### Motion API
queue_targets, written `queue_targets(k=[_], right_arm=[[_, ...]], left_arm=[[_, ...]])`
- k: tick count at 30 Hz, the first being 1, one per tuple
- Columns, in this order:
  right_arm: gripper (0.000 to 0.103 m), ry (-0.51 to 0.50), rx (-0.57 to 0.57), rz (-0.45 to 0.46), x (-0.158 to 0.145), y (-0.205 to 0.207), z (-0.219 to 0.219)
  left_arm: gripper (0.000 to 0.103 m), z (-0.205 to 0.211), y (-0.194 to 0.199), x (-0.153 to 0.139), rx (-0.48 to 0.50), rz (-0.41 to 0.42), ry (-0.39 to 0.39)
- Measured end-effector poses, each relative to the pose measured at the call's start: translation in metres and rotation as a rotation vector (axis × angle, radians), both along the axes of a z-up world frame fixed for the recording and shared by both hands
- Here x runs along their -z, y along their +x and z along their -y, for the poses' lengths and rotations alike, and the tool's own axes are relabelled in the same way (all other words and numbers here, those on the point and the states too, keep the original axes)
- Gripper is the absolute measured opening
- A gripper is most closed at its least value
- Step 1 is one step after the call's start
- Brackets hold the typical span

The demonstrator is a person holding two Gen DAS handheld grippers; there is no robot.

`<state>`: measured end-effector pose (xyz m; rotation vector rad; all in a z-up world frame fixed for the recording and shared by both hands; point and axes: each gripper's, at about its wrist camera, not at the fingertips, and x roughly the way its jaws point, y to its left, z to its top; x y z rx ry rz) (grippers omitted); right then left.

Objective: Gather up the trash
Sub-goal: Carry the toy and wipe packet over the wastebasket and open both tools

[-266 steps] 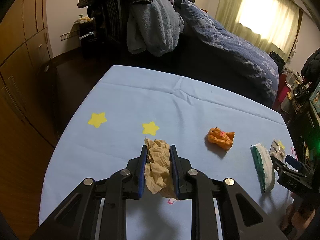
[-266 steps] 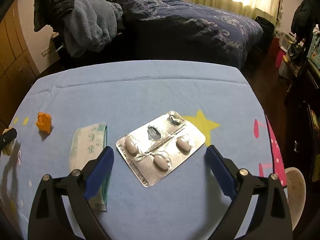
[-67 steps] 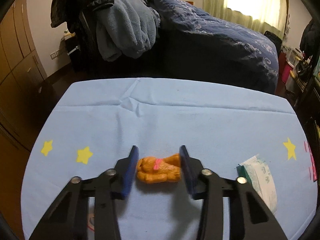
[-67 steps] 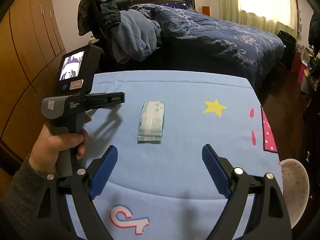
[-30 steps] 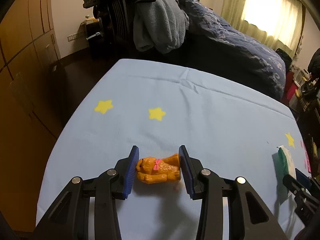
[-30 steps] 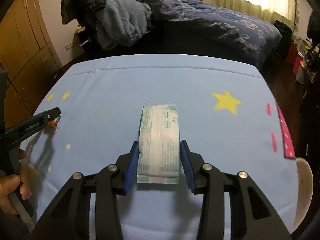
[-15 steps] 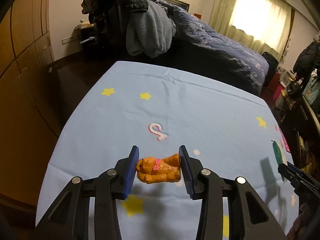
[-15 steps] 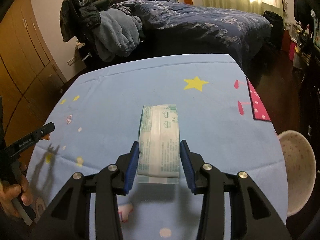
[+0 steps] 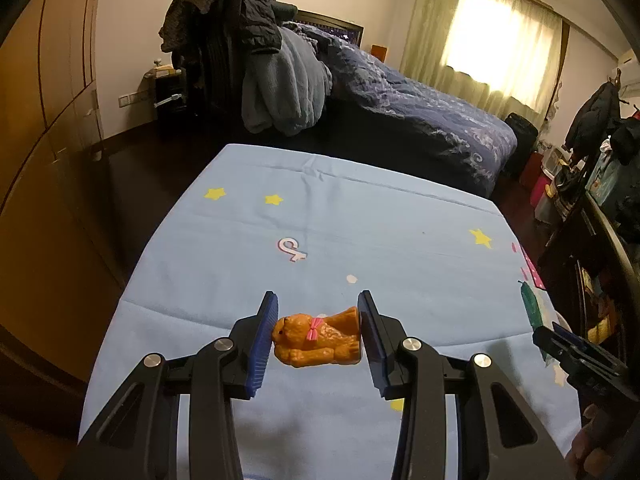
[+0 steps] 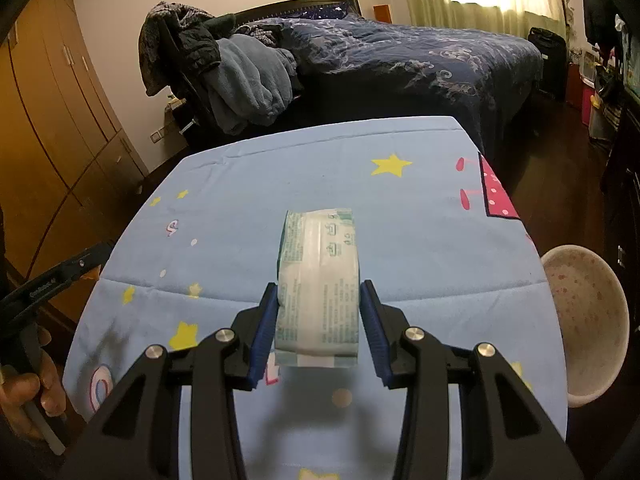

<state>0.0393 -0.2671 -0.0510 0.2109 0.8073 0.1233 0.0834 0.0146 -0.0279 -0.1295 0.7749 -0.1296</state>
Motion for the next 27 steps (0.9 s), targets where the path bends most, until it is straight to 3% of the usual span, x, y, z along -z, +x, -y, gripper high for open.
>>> queue_targets(k=[12,27], right_arm=[[0.042,0.011,0.041,0.036,-0.005,-0.031,0.025],[0.042,0.004,0.361,0.060,0.011,-0.085,0.166]], left_arm=[[0.041,0.032,-0.019,-0.018,0.053,0.036,-0.005],[0.041,0.229,-0.016,-0.024,0.455,0.055,-0.010]])
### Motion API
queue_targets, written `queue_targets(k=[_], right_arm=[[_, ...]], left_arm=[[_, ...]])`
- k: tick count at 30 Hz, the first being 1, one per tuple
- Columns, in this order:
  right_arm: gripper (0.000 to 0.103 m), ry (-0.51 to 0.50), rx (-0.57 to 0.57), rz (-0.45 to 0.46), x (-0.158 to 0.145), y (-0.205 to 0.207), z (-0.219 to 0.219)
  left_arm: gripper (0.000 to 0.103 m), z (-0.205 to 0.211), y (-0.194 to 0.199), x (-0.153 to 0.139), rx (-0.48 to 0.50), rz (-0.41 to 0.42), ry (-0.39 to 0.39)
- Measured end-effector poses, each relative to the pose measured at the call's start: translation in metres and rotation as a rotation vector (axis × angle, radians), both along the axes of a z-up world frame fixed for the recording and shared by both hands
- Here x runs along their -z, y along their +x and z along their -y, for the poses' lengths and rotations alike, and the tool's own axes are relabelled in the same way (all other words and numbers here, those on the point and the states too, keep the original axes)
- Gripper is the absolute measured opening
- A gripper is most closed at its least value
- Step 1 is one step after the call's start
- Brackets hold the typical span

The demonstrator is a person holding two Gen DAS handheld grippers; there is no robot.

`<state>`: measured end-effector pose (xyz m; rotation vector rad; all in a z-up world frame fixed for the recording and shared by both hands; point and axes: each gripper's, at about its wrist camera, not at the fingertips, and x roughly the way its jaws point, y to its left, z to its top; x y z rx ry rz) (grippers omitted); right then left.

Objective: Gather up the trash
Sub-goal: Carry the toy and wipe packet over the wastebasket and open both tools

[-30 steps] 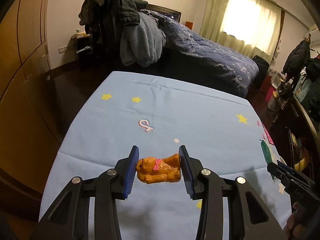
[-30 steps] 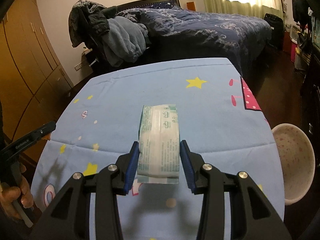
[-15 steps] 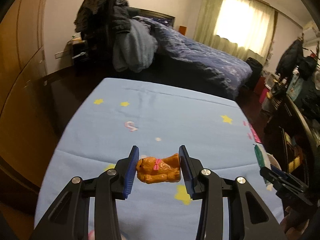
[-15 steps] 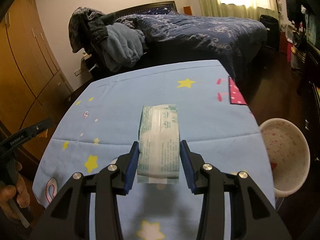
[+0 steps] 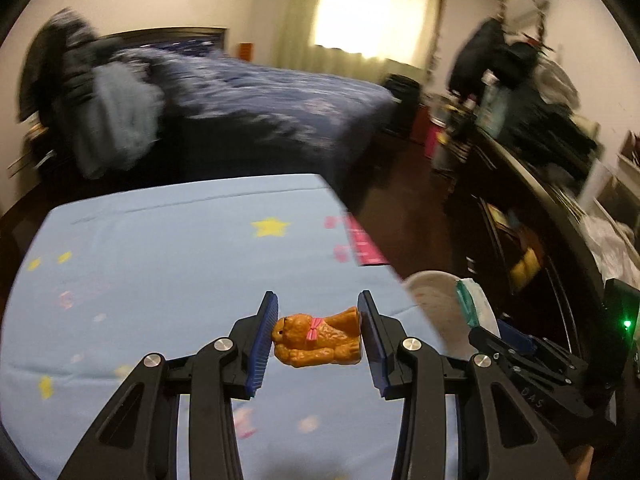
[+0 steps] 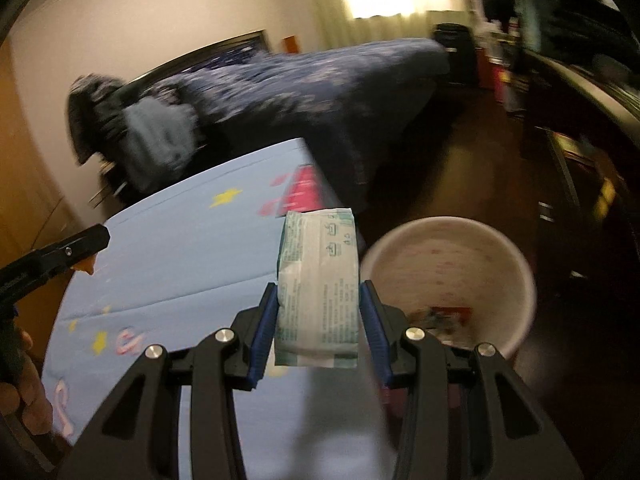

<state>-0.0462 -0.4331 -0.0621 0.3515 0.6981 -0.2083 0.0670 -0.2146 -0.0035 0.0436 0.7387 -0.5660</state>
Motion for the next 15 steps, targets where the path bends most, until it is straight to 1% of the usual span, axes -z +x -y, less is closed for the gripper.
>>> queue_targets(k=[3,5,8,15], right_arm=[[0.042,0.014,0.062,-0.010,0.010,-0.005,0.030],[0.042,0.026,0.091,-0.013,0.016,-0.008,0.047],[0.042,0.037,0.121,-0.014,0.023,-0.011,0.065],[0.042,0.051,0.171,-0.031,0.040,-0.004,0.097]], left_arm=[[0.041,0.046,0.005,0.007,0.081,-0.018,0.009],[0.041,0.068,0.007,0.010,0.121,-0.026,0.013],[0.041,0.110,0.013,0.017,0.192,-0.046,0.022],[0.041,0.172,0.018,0.032,0.268,-0.072,0.052]])
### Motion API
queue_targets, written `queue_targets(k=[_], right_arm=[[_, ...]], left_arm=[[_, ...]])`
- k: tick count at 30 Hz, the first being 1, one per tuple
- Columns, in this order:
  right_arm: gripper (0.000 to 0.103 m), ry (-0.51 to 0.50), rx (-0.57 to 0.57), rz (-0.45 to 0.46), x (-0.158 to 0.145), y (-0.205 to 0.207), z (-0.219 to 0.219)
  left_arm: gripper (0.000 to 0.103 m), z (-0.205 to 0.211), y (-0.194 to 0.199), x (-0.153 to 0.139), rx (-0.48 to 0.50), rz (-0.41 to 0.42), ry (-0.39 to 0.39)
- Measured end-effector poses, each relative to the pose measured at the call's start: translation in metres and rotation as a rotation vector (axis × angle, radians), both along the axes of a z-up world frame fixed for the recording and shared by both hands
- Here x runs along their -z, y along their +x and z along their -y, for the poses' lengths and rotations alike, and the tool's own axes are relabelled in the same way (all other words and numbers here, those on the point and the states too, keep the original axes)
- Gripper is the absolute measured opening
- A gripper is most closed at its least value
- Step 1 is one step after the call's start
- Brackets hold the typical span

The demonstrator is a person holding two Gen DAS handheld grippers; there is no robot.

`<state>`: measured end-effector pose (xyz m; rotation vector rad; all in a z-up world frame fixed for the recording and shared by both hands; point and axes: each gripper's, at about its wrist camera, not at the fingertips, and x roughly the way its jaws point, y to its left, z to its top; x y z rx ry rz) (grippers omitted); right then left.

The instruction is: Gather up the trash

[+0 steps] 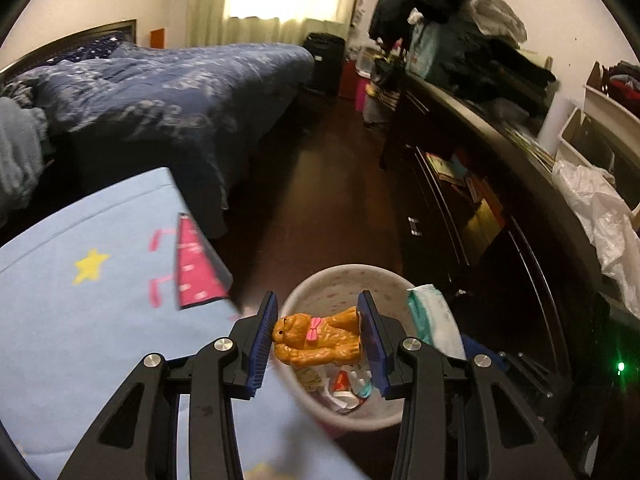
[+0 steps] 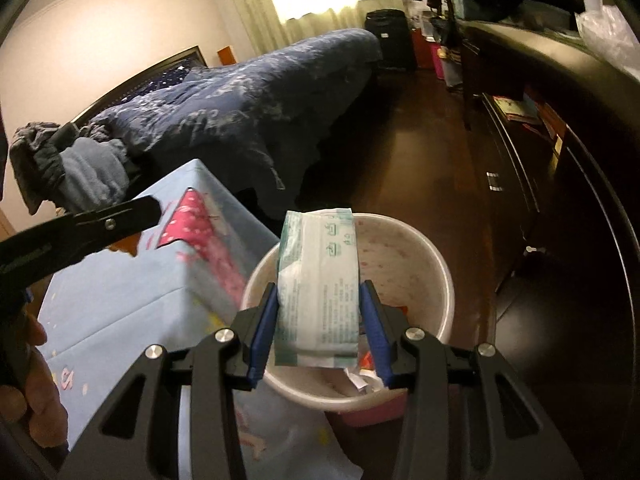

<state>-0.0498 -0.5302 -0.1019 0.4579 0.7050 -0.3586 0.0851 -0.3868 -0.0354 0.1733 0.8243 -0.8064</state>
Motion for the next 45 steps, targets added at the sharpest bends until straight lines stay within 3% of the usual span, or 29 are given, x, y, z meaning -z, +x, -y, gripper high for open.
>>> queue_targets(k=[7,8,11,19,24,27,30,36,45], right_arm=[[0.044,-0.018,0.025,-0.014,0.013,0.011,0.018],[0.044,-0.017,0.027,-0.013,0.015,0.012,0.019],[0.050,-0.020,0.033,-0.019,0.017,0.015,0.023],[0.056,-0.022,0.032,-0.005,0.014,0.013,0.023],[0.060,-0.018,0.017,0.013,0.002,0.006,0.013],[0.070,-0.030,0.005,0.031,-0.011,0.000,-0.001],[0.074,-0.035,-0.031,0.047,-0.024,0.000,-0.022],[0.087,-0.034,-0.135,0.079,-0.045,0.009,-0.080],[0.095,-0.029,-0.335,0.109,-0.066,0.034,-0.193]], left_arm=[[0.042,0.034,0.013,0.018,0.021,-0.030,0.027],[0.044,0.036,0.015,0.019,0.018,-0.035,0.021],[0.067,0.038,0.019,0.021,0.017,-0.053,0.012],[0.074,0.034,0.020,0.014,0.008,-0.038,-0.006],[0.079,0.013,0.011,0.002,-0.017,0.012,0.002],[0.087,-0.015,0.001,-0.008,-0.076,0.090,0.022],[0.093,-0.053,-0.006,-0.017,-0.166,0.158,0.040],[0.097,-0.141,-0.011,-0.029,-0.346,0.184,0.043],[0.099,-0.261,-0.021,-0.031,-0.586,0.200,0.069]])
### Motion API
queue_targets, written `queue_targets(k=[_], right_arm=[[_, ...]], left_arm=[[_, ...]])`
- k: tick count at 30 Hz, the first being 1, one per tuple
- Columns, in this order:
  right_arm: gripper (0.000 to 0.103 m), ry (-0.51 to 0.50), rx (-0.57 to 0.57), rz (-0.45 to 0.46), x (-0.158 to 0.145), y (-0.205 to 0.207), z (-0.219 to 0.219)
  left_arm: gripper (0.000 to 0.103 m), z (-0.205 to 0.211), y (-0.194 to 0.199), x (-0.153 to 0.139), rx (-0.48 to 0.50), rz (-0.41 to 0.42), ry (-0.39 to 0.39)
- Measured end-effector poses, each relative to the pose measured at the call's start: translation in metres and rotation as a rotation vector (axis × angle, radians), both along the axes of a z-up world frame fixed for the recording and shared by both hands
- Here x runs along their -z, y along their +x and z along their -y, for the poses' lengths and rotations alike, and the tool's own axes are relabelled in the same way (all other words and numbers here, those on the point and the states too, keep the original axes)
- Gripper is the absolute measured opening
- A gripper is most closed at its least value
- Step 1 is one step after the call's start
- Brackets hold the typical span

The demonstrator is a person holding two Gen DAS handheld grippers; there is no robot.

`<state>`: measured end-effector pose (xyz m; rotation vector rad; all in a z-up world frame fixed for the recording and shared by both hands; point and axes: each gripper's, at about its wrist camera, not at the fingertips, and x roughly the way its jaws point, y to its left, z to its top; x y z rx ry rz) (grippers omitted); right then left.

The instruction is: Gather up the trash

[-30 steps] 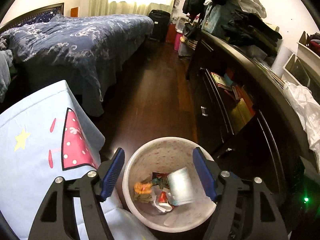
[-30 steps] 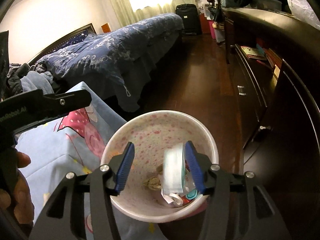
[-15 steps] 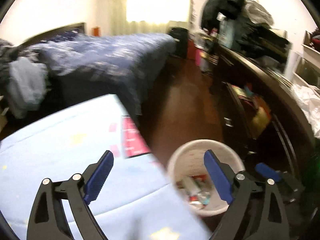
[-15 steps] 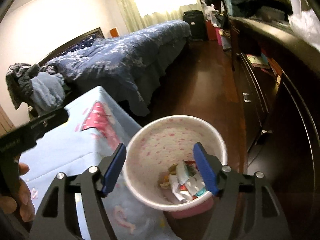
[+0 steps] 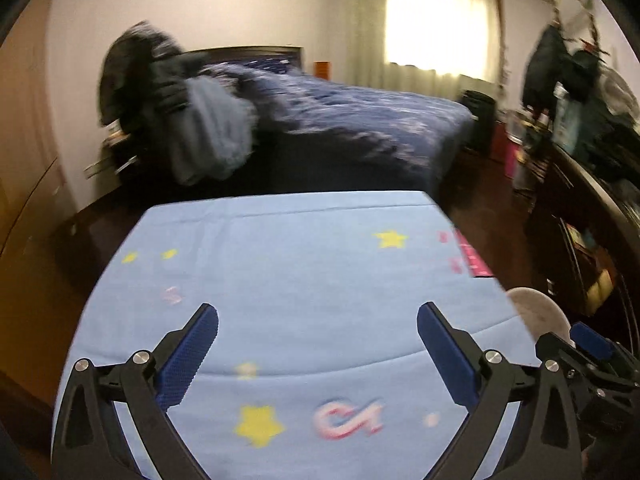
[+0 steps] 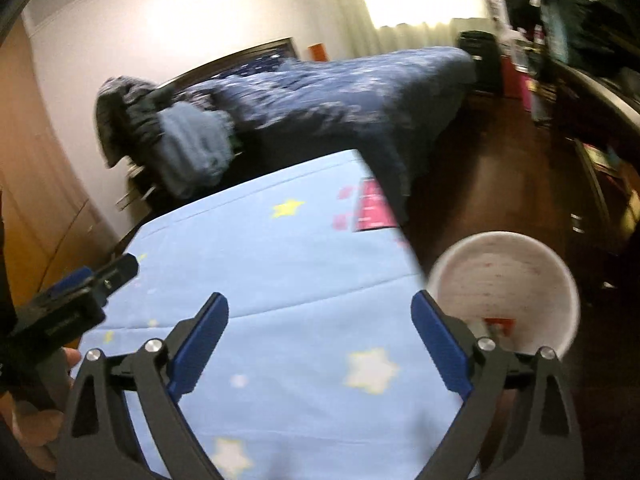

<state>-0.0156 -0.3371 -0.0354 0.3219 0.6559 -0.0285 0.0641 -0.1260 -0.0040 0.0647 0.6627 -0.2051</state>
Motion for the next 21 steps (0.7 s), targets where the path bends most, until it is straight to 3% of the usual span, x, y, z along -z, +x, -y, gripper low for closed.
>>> queue_targets(k=[9,21], right_arm=[[0.096,-0.073,-0.116,-0.041,-0.004,0.021,-0.080],[0.096,-0.101,-0.140,-0.061,-0.003,0.029,-0.102]], left_arm=[[0.099,-0.076,-0.008,0.007,-0.125,-0.009,-0.034],[0.099,-0.107,-0.016,0.017,-0.151,-0.028,-0.084]])
